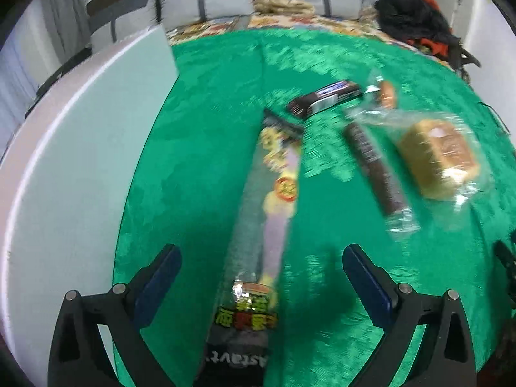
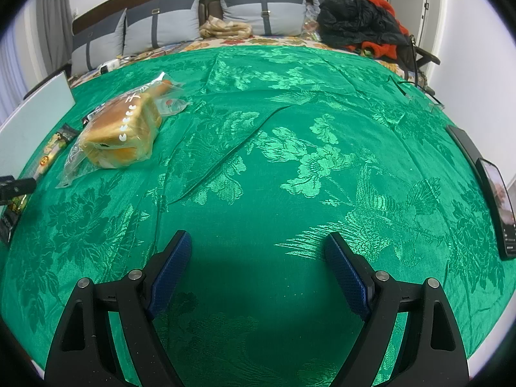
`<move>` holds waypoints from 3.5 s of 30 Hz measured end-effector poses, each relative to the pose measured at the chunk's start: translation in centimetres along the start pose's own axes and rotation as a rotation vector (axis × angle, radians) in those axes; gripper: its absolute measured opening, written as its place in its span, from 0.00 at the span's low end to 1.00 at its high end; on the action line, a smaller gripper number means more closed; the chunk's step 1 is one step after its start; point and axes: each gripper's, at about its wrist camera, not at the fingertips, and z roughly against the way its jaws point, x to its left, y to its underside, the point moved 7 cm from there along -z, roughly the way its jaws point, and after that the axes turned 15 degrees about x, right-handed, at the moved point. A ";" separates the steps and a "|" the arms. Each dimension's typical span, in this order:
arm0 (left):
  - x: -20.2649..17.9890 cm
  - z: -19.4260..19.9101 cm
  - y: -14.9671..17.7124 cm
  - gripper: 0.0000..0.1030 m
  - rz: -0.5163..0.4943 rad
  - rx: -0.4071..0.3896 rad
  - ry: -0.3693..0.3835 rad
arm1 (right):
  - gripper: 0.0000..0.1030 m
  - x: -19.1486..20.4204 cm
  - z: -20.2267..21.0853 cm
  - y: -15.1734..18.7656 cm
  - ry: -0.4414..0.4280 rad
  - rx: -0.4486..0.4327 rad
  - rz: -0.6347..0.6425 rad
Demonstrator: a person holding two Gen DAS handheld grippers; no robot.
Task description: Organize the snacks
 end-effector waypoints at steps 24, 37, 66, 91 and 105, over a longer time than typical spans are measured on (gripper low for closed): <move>1.6 -0.7 1.1 1.00 0.052 -0.092 0.031 | 0.85 0.0 0.0 0.0 0.000 0.001 -0.001; 1.6 -0.7 1.1 1.00 0.052 -0.093 0.031 | 0.85 0.0 0.0 0.0 0.000 0.002 -0.001; 1.6 -0.8 1.1 1.00 0.053 -0.093 0.031 | 0.85 0.0 0.0 -0.1 0.001 0.003 -0.002; 1.6 -0.9 1.1 1.00 0.053 -0.093 0.028 | 0.85 -0.1 -0.1 -0.1 0.000 0.003 -0.002; 1.6 1.2 1.5 0.10 -0.012 -0.013 0.146 | 0.84 10.1 7.9 -4.8 -0.381 -0.032 0.118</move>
